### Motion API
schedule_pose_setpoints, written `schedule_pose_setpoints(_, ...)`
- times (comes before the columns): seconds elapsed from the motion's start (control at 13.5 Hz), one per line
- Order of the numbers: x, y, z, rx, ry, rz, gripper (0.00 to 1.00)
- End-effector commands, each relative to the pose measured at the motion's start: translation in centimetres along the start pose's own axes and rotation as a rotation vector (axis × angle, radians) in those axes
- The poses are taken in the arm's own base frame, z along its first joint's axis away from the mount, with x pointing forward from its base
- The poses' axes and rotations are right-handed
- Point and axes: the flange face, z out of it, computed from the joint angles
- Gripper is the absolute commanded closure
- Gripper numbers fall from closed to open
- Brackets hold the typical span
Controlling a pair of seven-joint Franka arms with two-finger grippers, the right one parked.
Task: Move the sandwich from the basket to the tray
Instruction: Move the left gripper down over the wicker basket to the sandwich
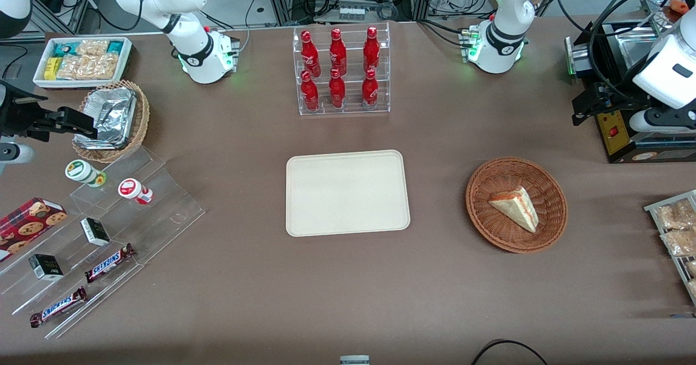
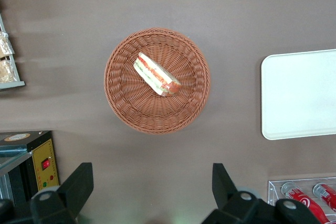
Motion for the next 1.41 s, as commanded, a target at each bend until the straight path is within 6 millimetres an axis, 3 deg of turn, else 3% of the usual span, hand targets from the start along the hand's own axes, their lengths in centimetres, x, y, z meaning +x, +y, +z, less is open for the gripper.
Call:
schedule_pose_setpoints(0.0,0.1,0.4,0.3,-0.006,0.005,-0.006,0.0)
schedule_pose_setpoints(0.22,1.4,0.1,1.9,-0.003,-0.007,-0.013,0.0)
schedule_pose_setpoints(0.37,3.4,-0.1,4.4,-0.002,-0.016,-0.021,0.0)
schedule_pose_setpoints(0.74,9.2,-0.1,13.1,-0.004,-0.008,-0.06,0.0)
schedule_pose_setpoints(0.89,10.5,0.0,16.1,0.014,-0.018,-0.102,0.0)
schedule_pose_setpoints(1.11,10.9,0.9,20.1,0.041,0.005,-0.246,0.0)
schedule_pose_setpoints(1.34,9.2,0.9,23.5,0.022,0.074,-0.414,0.0)
